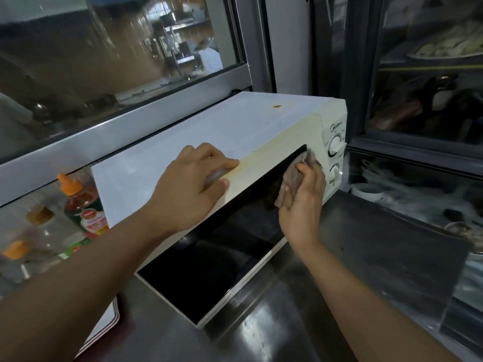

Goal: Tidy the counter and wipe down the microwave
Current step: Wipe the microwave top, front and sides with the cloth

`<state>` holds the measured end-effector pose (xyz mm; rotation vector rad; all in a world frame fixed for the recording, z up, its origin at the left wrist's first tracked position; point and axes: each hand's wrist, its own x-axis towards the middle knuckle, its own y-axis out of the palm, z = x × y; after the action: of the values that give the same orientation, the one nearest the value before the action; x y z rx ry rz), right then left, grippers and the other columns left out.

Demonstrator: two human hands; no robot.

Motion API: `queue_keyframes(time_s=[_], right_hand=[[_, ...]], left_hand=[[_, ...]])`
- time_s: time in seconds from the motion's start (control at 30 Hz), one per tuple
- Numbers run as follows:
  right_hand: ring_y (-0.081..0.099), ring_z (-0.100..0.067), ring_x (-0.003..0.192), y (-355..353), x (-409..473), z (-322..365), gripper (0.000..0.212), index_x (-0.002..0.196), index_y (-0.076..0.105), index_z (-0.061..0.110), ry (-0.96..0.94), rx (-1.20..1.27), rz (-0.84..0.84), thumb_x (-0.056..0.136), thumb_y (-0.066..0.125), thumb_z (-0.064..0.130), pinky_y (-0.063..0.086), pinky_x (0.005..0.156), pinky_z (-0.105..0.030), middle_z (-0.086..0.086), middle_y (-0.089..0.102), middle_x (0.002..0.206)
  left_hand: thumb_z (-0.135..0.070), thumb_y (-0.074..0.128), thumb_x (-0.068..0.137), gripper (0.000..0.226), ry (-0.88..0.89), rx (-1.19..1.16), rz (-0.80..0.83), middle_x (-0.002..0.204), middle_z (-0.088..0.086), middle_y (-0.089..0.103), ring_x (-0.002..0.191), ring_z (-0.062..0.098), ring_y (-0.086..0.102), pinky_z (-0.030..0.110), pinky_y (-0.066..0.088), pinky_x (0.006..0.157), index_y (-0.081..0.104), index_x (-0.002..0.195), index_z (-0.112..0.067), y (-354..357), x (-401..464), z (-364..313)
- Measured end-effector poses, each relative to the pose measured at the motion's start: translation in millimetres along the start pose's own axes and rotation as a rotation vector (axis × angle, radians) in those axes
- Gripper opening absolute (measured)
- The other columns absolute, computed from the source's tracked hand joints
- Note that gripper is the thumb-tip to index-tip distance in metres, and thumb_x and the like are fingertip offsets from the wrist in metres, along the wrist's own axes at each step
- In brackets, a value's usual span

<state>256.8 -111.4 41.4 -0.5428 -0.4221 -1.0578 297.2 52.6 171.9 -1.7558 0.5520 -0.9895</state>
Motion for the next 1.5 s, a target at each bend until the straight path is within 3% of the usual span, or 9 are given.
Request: queue_keyframes(time_s=[0.37, 0.5, 0.6, 0.87, 1.03, 1.2, 1.27, 1.4, 1.5], right_hand=[[0.018, -0.021, 0.138, 27, -26, -24, 0.044, 0.139, 0.033, 0.003, 0.014, 0.068, -0.05, 0.095, 0.038, 0.007, 0.01, 0.111, -0.01, -0.017, 0.02, 0.151], [0.015, -0.027, 0.14, 27, -70, -54, 0.05, 0.144, 0.024, 0.001, 0.26, 0.043, 0.089, 0.096, 0.038, 0.004, 0.017, 0.114, -0.028, -0.017, 0.015, 0.153], [0.01, -0.026, 0.143, 22, -67, -47, 0.054, 0.144, 0.022, 0.0, 0.328, 0.019, 0.137, 0.094, 0.041, 0.001, 0.009, 0.108, -0.017, -0.014, 0.012, 0.155], [0.006, -0.018, 0.146, 12, -36, 48, 0.055, 0.143, 0.032, 0.007, 0.129, 0.205, 0.04, 0.089, 0.04, 0.008, 0.008, 0.117, -0.028, -0.007, 0.013, 0.157], [0.007, -0.01, 0.141, 20, -47, 26, 0.07, 0.146, 0.026, 0.006, 0.02, 0.176, 0.028, 0.078, 0.033, -0.012, 0.009, 0.116, -0.021, -0.012, 0.008, 0.157], [0.001, -0.02, 0.145, 22, -97, -22, 0.074, 0.148, 0.01, 0.008, 0.276, 0.083, 0.197, 0.086, 0.042, -0.014, 0.0, 0.109, -0.004, -0.012, -0.004, 0.158], [0.004, -0.024, 0.145, 19, -97, -29, 0.069, 0.148, 0.013, 0.003, 0.272, 0.028, 0.228, 0.088, 0.043, -0.012, -0.002, 0.107, -0.001, -0.014, 0.0, 0.157], [0.018, -0.024, 0.143, 9, -76, 1, 0.058, 0.143, 0.03, 0.002, 0.233, 0.059, 0.189, 0.088, 0.046, -0.006, 0.013, 0.115, -0.021, -0.014, 0.02, 0.154], [0.022, -0.016, 0.14, 4, -61, 40, 0.057, 0.139, 0.04, 0.006, 0.134, 0.154, 0.104, 0.085, 0.052, -0.007, 0.014, 0.108, -0.007, -0.01, 0.027, 0.15]], left_hand=[[-0.033, 0.045, 0.081, 0.045, -0.002, -0.036, -0.021, 0.108, -0.012, 0.052, 0.097, 0.009, 0.042, 0.016, 0.035, 0.076, 0.061, 0.122, -0.026, 3, 1, 4], [-0.034, 0.043, 0.081, 0.046, -0.004, -0.037, -0.026, 0.107, -0.013, 0.05, 0.102, 0.013, 0.044, 0.023, 0.037, 0.08, 0.061, 0.123, -0.026, 4, 1, 3], [-0.034, 0.044, 0.081, 0.046, -0.003, -0.049, -0.034, 0.106, -0.014, 0.049, 0.101, 0.013, 0.044, 0.026, 0.039, 0.082, 0.061, 0.122, -0.025, 3, 1, 2], [-0.034, 0.043, 0.08, 0.049, 0.001, -0.038, -0.023, 0.104, -0.014, 0.046, 0.1, 0.015, 0.042, 0.027, 0.038, 0.085, 0.06, 0.124, -0.023, 2, -1, 1], [-0.03, 0.049, 0.085, 0.04, 0.003, -0.054, -0.021, 0.106, -0.012, 0.048, 0.1, 0.015, 0.042, 0.029, 0.039, 0.085, 0.06, 0.123, -0.023, 4, 0, 3], [-0.019, 0.056, 0.09, 0.034, -0.004, -0.054, -0.033, 0.112, -0.002, 0.054, 0.105, 0.019, 0.044, 0.036, 0.041, 0.089, 0.06, 0.123, -0.023, 4, 1, 3], [-0.019, 0.056, 0.089, 0.034, -0.007, -0.057, -0.038, 0.113, -0.003, 0.054, 0.105, 0.019, 0.044, 0.036, 0.042, 0.09, 0.06, 0.123, -0.023, 4, 1, 2], [-0.018, 0.056, 0.089, 0.034, -0.025, -0.068, -0.028, 0.112, -0.002, 0.054, 0.104, 0.021, 0.044, 0.038, 0.042, 0.091, 0.061, 0.123, -0.022, 2, 0, 0], [-0.022, 0.055, 0.089, 0.035, -0.038, -0.068, -0.016, 0.113, -0.002, 0.054, 0.104, 0.02, 0.043, 0.039, 0.042, 0.091, 0.06, 0.123, -0.022, 1, 0, -1]])
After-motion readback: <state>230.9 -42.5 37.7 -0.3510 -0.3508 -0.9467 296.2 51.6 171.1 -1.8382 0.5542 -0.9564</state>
